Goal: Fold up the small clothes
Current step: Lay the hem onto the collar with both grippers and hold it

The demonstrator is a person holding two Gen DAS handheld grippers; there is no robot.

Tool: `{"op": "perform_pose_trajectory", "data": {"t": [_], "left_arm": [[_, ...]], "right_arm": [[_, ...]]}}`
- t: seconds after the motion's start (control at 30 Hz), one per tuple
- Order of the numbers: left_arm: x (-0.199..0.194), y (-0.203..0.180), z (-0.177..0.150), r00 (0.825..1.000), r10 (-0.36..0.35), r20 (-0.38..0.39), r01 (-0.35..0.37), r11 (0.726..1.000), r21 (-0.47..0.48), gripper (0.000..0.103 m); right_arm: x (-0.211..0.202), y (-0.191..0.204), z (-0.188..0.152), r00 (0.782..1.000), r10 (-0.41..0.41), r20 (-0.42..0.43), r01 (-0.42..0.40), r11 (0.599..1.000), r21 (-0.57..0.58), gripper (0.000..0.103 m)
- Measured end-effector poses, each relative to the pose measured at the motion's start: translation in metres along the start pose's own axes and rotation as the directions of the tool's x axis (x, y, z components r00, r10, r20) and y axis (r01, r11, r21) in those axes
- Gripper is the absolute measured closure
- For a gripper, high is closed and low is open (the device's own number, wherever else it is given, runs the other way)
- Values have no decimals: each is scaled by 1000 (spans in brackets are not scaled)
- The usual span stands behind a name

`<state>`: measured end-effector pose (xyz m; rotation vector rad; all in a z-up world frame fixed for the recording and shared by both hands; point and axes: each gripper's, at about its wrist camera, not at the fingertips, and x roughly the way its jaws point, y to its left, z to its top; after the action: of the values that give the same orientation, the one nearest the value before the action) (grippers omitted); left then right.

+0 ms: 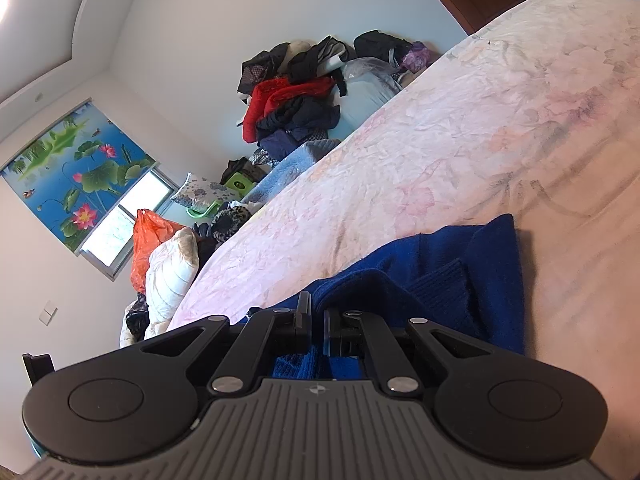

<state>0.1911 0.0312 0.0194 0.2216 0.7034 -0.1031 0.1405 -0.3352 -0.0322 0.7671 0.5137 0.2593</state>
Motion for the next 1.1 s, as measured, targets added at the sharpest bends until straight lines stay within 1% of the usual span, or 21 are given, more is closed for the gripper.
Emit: {"op": "perform_pose_trajectory", "data": {"t": [0.53,0.73,1.1], "left_arm": [[-14,0,2,999,-7,44,7,1000,-7,94],[-5,-1,6,1000,-8,20,8,1000,-22,94],[12,-2,7,1000,-3,-13,2,999,-34,94]], "right_arm": [[-12,2,-1,999,1,39,0,1000,-1,95],[-6,-10,1,1000,-3,24,2,999,44,95],[14,-22,1,999,-39,-8,39,997,69,95]]}}
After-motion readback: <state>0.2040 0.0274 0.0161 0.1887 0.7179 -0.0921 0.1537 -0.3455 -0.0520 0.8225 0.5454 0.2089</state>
